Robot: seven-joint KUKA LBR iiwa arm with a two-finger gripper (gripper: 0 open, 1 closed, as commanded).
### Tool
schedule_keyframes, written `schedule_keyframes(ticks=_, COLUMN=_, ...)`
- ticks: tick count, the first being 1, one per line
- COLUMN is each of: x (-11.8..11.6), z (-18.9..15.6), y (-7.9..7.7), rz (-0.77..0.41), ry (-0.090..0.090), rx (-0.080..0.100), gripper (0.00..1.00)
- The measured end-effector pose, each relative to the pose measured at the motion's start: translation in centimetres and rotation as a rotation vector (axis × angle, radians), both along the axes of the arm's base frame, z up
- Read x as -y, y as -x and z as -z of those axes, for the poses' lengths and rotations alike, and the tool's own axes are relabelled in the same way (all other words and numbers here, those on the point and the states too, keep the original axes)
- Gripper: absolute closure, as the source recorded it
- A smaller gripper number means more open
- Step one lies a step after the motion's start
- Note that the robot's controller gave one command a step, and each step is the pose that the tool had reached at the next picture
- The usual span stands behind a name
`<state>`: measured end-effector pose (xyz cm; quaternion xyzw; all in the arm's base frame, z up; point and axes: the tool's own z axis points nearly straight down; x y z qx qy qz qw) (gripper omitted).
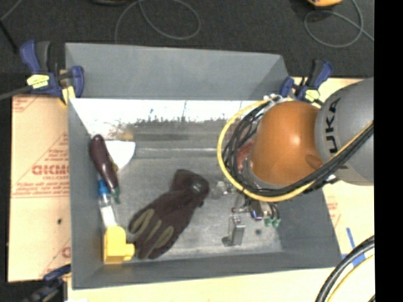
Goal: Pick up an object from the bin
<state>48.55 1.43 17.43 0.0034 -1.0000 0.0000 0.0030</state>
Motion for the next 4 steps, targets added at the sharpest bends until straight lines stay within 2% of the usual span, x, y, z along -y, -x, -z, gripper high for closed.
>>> schedule_keyframes(ticks=1, x=0.0, z=-0.4, y=-0.2, rz=0.0, ry=0.0, rx=0.008, gripper=0.0)
schedule_keyframes(ticks=2, x=-1.5, z=2.3, y=-1.7, rz=0.09, ry=0.0, rx=0.011, gripper=0.0)
schedule_keyframes(ticks=3, x=-3.5, z=6.2, y=-1.7, rz=0.063, ry=0.0, rx=0.01, gripper=0.0)
schedule_keyframes(ticks=4, x=-4.2, z=8.2, y=-2.9, rz=-0.1, ry=0.001, rx=0.007, gripper=0.0)
